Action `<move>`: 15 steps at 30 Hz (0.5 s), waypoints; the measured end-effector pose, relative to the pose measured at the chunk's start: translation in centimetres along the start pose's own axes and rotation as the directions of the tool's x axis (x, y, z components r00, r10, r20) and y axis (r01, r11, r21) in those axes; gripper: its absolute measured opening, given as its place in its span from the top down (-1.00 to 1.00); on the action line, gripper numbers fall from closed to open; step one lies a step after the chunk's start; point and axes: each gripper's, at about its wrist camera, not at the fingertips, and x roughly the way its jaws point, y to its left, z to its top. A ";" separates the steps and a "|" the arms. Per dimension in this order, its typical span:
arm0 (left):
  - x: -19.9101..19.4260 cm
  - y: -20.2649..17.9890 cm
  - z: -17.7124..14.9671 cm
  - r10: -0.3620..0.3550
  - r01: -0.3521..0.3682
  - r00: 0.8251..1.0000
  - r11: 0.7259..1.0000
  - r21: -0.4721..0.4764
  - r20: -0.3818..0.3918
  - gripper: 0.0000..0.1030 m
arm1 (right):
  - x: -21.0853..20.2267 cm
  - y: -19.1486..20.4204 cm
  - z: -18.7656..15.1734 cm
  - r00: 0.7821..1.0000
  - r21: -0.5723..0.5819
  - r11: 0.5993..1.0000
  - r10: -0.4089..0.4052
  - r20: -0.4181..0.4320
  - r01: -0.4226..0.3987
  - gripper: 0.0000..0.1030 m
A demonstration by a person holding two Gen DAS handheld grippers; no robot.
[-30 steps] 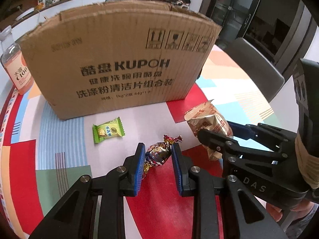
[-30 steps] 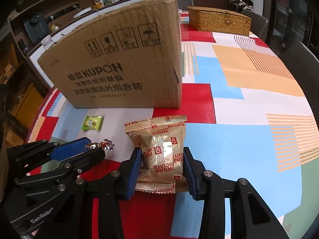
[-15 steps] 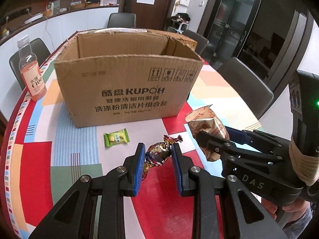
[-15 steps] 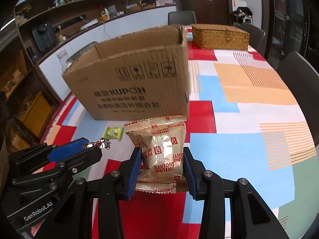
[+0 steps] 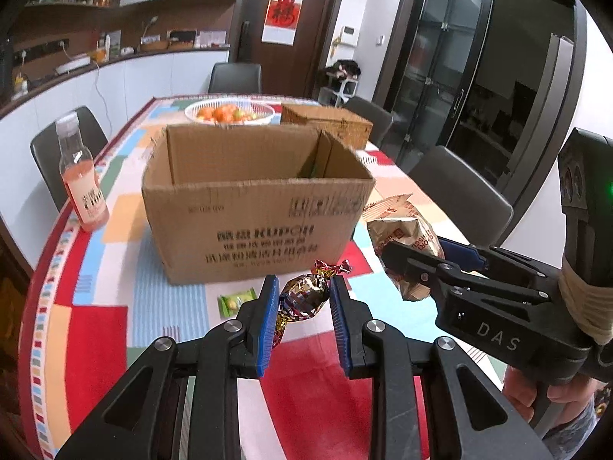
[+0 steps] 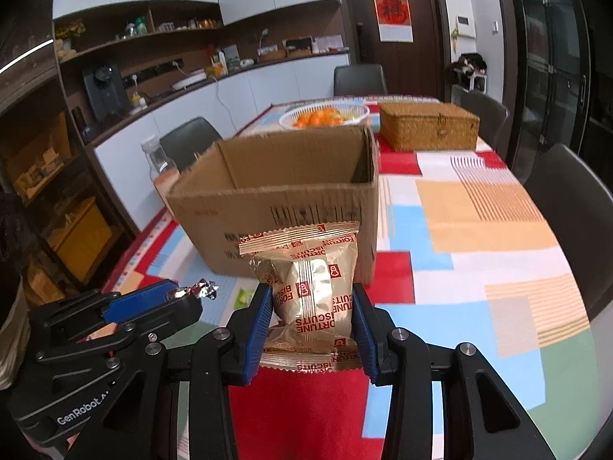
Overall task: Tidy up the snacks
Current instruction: 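Carry the chocolate and biscuit packet over the box and release them inside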
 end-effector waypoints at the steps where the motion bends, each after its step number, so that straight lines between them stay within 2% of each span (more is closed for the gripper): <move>1: -0.3 0.1 0.2 0.003 -0.003 1.000 1.000 0.001 0.007 0.47 | -0.1 0.1 0.3 1.000 -0.001 1.000 0.000 0.009 0.000 0.19; 15: -2.7 0.9 4.3 0.021 -0.024 0.991 0.999 0.023 0.136 0.47 | -1.1 1.1 4.4 0.994 -0.021 0.999 0.027 0.109 -0.025 0.19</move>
